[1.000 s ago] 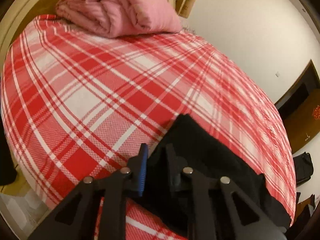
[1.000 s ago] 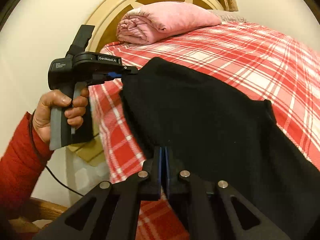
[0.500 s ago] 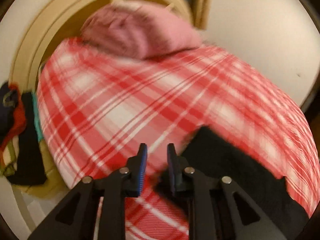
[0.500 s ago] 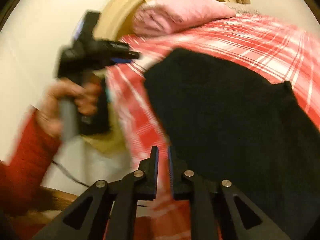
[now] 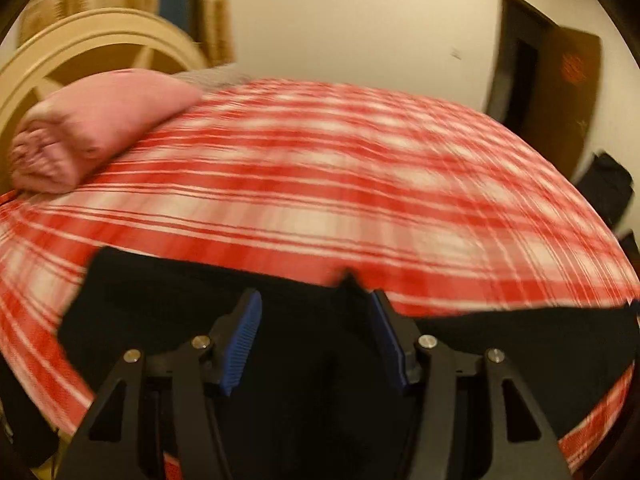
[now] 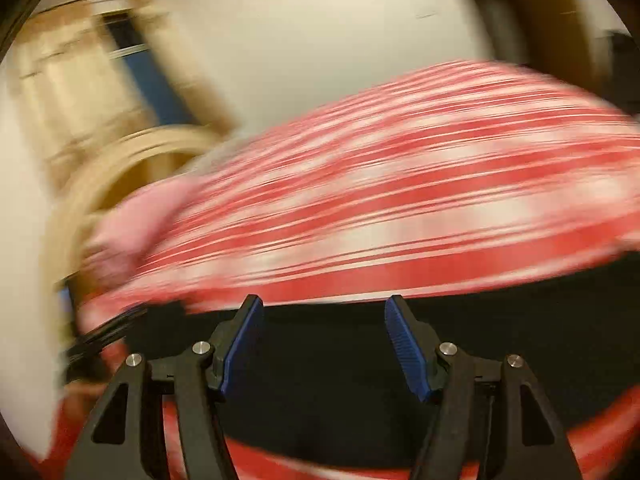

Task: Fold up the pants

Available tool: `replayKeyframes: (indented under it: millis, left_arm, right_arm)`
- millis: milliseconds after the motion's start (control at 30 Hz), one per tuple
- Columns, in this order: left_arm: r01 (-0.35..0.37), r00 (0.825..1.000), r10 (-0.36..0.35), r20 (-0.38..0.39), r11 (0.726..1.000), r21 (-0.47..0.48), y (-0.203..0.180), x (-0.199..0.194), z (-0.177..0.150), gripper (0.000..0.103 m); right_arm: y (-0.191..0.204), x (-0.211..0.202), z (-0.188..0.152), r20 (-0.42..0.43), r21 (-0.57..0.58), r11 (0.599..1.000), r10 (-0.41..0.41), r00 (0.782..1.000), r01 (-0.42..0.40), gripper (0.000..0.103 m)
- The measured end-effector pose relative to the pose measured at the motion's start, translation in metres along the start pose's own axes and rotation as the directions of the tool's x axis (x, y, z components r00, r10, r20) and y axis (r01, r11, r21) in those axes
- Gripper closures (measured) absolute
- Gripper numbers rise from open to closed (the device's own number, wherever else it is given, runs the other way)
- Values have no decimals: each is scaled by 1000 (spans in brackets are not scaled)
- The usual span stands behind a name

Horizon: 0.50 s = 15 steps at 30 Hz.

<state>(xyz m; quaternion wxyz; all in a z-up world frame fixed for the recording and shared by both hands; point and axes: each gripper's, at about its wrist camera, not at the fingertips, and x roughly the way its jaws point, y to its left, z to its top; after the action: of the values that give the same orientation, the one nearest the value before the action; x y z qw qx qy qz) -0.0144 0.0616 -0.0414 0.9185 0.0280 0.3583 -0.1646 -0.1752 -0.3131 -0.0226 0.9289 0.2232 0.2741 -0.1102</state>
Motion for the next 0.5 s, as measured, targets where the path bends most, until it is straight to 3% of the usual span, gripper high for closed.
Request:
replayKeyframes:
  millis: [100,200,367,500]
  left_arm:
    - [18,999,-16,-40,998,59,-33,8,-9,45]
    - [36,997,-31,-67,996,84,-57,12,-16,45]
    - [19,997,-7,-83,991,133,-86,14,-25,43]
    - [-2,996,15,-88,990,143,-93,17,-26,40]
  right_arm:
    - [-87,-41,15,36,135,970,-211,977,205,39]
    - [-138,-57,26,0,184,926,-334,942,328,39]
    - [-172,-32,21,-136,100,900,-410,902,425,39]
    - [-189,-19,5,-220,93,891,-417,882,444,39]
